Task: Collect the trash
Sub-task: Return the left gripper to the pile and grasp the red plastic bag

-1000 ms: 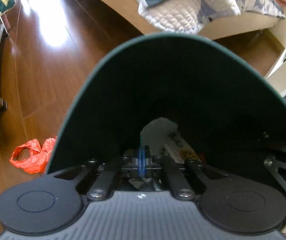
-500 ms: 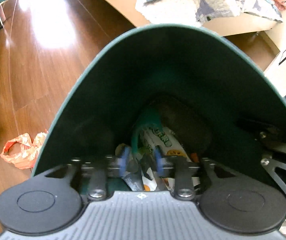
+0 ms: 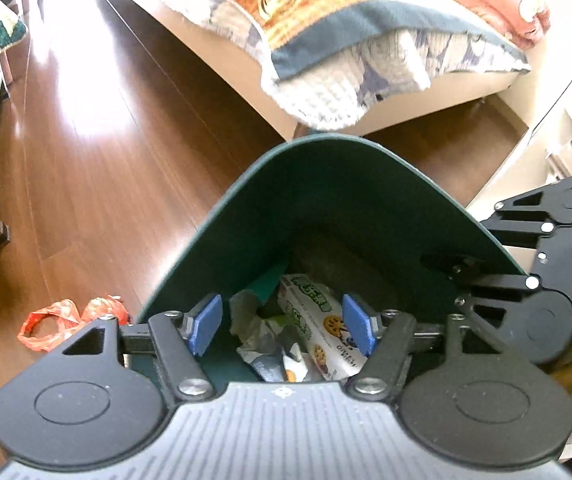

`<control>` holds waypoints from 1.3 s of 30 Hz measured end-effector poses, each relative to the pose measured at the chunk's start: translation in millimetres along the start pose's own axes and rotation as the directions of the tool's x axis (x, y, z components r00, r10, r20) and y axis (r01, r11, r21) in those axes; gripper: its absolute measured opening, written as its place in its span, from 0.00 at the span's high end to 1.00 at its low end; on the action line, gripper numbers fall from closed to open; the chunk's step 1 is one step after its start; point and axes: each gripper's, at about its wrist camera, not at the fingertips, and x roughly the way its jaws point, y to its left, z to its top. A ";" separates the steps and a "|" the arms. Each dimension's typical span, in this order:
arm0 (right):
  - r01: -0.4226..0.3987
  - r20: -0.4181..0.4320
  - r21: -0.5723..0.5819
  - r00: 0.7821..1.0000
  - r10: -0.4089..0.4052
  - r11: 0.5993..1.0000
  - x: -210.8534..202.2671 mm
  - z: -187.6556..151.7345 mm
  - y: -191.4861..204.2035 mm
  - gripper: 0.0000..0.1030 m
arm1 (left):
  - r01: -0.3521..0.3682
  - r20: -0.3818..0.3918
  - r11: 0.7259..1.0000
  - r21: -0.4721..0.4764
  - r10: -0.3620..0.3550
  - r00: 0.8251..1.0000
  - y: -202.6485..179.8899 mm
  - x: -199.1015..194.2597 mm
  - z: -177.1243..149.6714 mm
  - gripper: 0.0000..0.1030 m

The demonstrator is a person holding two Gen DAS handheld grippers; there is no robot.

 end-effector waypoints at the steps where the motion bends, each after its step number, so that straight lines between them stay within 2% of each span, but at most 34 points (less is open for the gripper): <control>1: 0.000 -0.003 0.003 1.000 0.000 1.000 0.1 -0.7 -0.6 0.92 | -0.001 0.013 1.000 0.003 0.001 1.000 5.2 -6.2 -1.7 0.33; 5: 0.004 -0.014 0.013 1.000 -0.004 1.000 0.3 -2.8 -1.9 0.92 | -0.042 0.071 0.999 -0.014 0.043 0.997 30.4 -36.2 -8.6 0.29; 6: 0.006 -0.017 0.013 1.000 -0.005 1.000 0.5 -3.5 -2.3 0.92 | -0.060 0.082 0.998 -0.021 0.061 0.995 37.7 -40.7 -10.3 0.24; 9: 0.009 -0.026 0.013 1.000 -0.008 1.000 -0.5 -5.8 -2.0 0.92 | -0.148 0.104 0.988 -0.044 0.152 0.983 65.6 -48.8 -12.2 0.22; 11: 0.007 -0.031 0.007 0.999 -0.006 1.000 -1.7 -6.7 -0.8 0.91 | -0.211 0.083 0.974 -0.087 0.219 0.972 88.8 -45.3 -11.3 0.22; 16: -0.003 -0.045 -0.017 0.999 0.002 1.000 -6.1 -10.3 2.2 0.90 | -0.317 0.024 0.929 -0.192 0.327 0.945 140.2 -17.1 -12.4 0.22; 20: -0.005 -0.064 -0.018 0.998 0.004 1.000 -7.6 -15.0 1.7 0.89 | -0.331 -0.102 0.894 -0.301 0.315 0.944 180.9 27.6 -17.2 0.22; 23: -0.001 -0.078 -0.023 0.997 -0.001 1.000 -9.7 -20.7 4.7 0.89 | -0.326 -0.211 0.837 -0.441 0.256 0.943 212.8 71.0 -25.3 0.22; 25: -0.003 -0.086 -0.032 0.996 0.000 0.999 -11.6 -25.7 7.0 0.89 | -0.338 -0.278 0.789 -0.513 0.220 0.935 226.9 99.4 -33.0 0.22; 27: -0.016 -0.098 -0.025 0.995 0.013 1.000 -12.2 -31.3 6.0 0.89 | -0.339 -0.319 0.755 -0.560 0.181 0.930 235.4 124.0 -39.3 0.22; 31: -0.038 -0.128 0.001 0.991 0.038 0.999 -11.1 -43.4 3.6 0.88 | -0.371 -0.357 0.705 -0.605 0.176 0.917 240.2 155.7 -44.8 0.22; 36: -0.036 -0.158 0.022 0.987 0.039 0.999 -8.4 -59.4 3.3 0.88 | -0.373 -0.370 0.623 -0.688 0.141 0.918 259.6 184.0 -49.2 0.22; 39: -0.037 -0.168 0.035 0.985 0.042 0.999 -7.6 -66.5 2.9 0.88 | -0.393 -0.389 0.605 -0.692 0.146 0.909 261.1 204.2 -47.7 0.22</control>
